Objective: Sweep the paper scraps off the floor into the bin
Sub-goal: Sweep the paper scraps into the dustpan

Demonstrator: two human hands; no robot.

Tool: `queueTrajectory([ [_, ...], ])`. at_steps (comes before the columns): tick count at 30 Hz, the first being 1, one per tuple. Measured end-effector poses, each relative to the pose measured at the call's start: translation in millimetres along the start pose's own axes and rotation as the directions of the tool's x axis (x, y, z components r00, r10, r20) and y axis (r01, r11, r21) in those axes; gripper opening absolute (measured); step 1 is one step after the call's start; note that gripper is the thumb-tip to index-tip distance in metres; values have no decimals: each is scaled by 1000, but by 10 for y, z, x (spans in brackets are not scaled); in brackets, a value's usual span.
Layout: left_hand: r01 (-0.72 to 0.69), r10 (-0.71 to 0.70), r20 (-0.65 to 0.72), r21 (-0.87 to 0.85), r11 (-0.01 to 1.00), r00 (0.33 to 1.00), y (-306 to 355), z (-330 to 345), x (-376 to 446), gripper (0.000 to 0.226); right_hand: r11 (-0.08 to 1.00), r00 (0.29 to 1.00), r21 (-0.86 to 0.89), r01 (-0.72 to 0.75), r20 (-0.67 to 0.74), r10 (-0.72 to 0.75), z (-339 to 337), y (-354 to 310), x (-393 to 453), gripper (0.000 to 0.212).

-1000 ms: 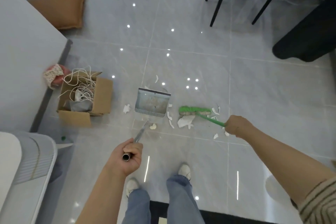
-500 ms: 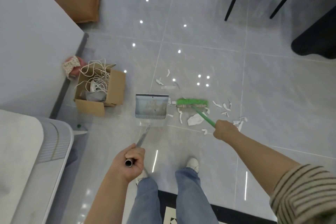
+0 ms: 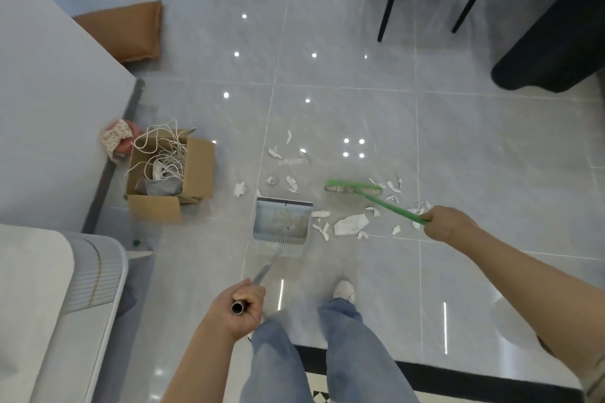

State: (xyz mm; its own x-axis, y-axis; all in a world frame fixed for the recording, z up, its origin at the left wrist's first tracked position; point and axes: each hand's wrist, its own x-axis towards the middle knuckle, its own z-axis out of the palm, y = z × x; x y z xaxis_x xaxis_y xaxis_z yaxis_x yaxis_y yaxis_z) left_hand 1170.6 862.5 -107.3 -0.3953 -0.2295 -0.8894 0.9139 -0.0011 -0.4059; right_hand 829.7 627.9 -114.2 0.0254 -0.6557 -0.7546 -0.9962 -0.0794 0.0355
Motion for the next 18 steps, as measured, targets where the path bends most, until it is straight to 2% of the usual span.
queueTrajectory([
  [3,-2,5,-55,51,999,998,4,-25,88,39,996,999,86,-38,-24,40,-84,92,25,42],
  [7,-38,55,-144,120,992,988,51,65,230,25,955,992,279,-106,-31,119,-104,185,116,38],
  [11,-64,122,-225,247,967,967,66,270,366,43,893,983,422,-154,-28,183,-7,172,226,38],
  [14,-80,161,-262,293,953,952,110,318,347,25,844,972,494,-207,3,237,77,182,335,36],
  [18,-110,209,-259,351,930,943,181,243,243,18,804,966,539,-249,86,242,302,151,418,34],
])
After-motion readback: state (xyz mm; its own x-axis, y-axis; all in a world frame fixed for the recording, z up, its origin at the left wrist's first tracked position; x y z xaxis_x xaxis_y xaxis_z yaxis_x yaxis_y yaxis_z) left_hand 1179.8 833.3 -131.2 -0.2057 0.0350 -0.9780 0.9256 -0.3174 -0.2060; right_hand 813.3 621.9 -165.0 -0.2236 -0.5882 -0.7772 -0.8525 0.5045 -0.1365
